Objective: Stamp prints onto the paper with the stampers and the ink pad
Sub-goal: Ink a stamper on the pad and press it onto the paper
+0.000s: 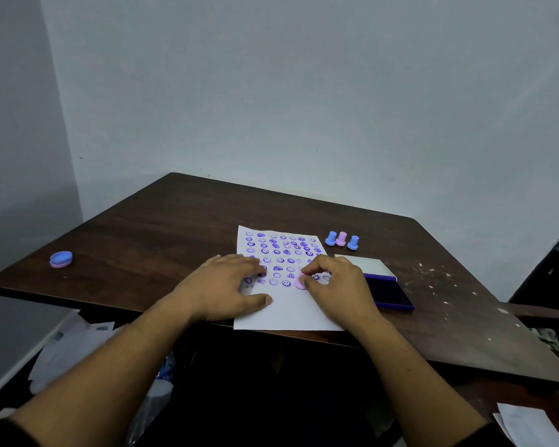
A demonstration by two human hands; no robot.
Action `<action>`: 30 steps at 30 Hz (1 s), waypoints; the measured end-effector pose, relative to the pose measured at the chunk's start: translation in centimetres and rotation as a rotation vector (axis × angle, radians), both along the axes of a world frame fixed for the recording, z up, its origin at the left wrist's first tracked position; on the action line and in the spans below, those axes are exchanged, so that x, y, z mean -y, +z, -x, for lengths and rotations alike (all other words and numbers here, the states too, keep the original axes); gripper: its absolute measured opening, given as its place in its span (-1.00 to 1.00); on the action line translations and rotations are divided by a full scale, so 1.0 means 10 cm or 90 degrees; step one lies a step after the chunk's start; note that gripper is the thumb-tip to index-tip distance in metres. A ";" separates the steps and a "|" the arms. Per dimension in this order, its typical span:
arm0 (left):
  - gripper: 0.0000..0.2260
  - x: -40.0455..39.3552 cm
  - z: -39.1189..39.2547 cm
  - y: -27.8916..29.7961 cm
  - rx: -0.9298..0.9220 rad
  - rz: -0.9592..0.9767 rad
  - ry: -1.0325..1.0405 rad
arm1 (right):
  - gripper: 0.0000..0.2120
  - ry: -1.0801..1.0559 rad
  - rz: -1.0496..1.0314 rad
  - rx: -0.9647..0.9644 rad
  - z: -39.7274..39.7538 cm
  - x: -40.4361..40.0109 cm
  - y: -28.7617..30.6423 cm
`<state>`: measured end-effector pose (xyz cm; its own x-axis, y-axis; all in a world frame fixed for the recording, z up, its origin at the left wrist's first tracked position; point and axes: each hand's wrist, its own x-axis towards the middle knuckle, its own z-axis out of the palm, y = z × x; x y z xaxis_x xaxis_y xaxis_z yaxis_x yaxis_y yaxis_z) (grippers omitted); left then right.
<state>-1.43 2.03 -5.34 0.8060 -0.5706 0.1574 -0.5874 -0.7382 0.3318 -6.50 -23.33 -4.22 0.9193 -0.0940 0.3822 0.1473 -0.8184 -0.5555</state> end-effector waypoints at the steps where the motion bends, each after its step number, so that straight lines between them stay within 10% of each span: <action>1: -0.29 0.00 0.00 0.00 0.000 0.001 0.000 | -0.78 -0.002 0.004 -0.008 -0.01 0.00 0.01; 30: -0.33 -0.07 0.16 0.08 -0.007 0.092 0.031 | -0.91 0.257 0.056 -0.016 -1.00 -1.93 0.49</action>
